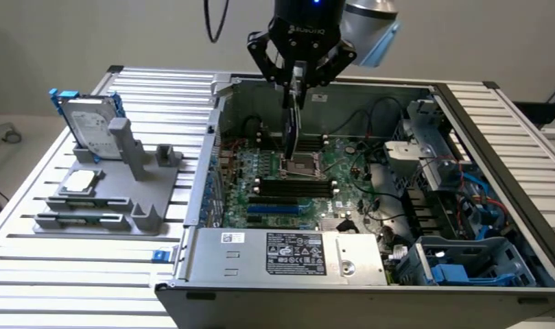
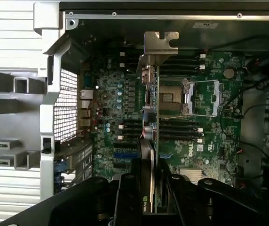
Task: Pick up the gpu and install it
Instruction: 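Pick up the gpu and move the gpu toward the slot, then insert the gpu into the slot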
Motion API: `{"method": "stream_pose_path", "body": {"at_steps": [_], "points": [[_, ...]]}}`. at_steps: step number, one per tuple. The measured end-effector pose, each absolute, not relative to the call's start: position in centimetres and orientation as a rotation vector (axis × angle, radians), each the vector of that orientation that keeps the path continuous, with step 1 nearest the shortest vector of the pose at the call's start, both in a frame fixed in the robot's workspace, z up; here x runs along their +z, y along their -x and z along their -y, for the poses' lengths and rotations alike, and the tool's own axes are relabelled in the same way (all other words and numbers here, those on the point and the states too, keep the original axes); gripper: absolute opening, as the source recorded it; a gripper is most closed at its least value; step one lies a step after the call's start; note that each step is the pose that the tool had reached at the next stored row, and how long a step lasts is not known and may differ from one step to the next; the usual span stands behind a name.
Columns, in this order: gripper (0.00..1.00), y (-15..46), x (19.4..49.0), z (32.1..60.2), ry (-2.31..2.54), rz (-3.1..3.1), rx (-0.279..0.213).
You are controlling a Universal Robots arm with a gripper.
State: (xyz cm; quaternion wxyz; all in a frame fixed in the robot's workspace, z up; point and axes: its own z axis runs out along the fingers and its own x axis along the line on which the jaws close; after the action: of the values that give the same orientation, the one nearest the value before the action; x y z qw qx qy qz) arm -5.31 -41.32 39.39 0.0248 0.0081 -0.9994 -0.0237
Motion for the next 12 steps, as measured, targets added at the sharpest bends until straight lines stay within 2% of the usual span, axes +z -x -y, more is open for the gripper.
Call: {"method": "stream_pose_path", "body": {"at_steps": [12], "points": [[0.27, 3.3, 38.9, 41.4, -0.023, 3.089, -0.073]]}}
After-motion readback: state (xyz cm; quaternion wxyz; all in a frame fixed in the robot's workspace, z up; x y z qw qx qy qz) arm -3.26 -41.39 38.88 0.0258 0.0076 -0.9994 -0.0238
